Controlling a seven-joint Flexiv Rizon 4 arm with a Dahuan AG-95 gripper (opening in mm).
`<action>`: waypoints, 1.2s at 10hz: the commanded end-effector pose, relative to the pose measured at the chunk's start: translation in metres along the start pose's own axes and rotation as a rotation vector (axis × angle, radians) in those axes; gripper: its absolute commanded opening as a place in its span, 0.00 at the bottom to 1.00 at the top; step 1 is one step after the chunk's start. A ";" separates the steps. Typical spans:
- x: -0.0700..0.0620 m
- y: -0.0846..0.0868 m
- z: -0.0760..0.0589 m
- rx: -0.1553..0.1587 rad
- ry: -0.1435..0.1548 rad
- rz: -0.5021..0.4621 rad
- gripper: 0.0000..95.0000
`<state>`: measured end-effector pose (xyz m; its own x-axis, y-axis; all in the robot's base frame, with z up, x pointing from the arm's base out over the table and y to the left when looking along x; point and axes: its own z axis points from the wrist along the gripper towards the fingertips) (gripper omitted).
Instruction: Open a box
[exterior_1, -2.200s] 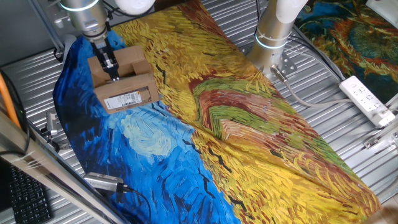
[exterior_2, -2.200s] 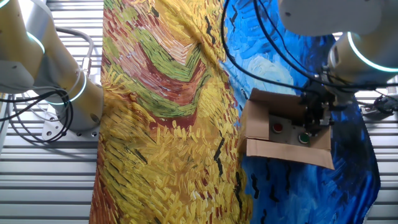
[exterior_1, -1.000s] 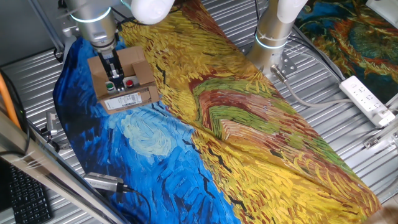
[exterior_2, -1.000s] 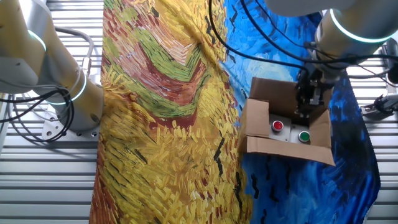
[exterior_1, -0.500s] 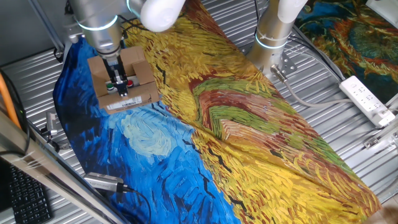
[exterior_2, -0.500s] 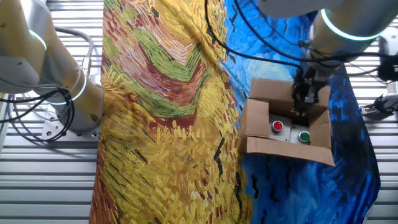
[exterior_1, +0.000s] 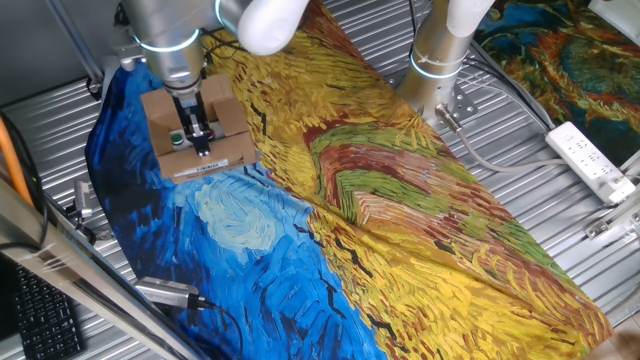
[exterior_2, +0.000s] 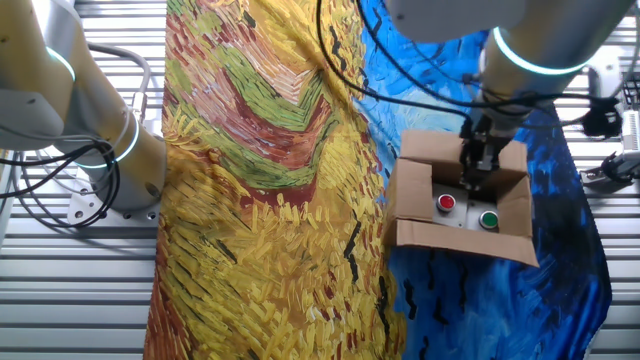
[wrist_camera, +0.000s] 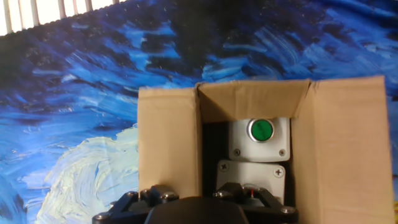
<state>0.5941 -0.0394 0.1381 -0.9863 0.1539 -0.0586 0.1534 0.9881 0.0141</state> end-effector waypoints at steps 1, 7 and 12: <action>0.001 0.003 0.005 0.003 -0.004 0.005 0.60; 0.003 0.001 0.017 0.008 -0.015 0.008 0.40; 0.004 0.000 0.018 0.005 -0.013 0.017 0.00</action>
<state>0.5907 -0.0389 0.1192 -0.9827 0.1712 -0.0707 0.1710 0.9852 0.0097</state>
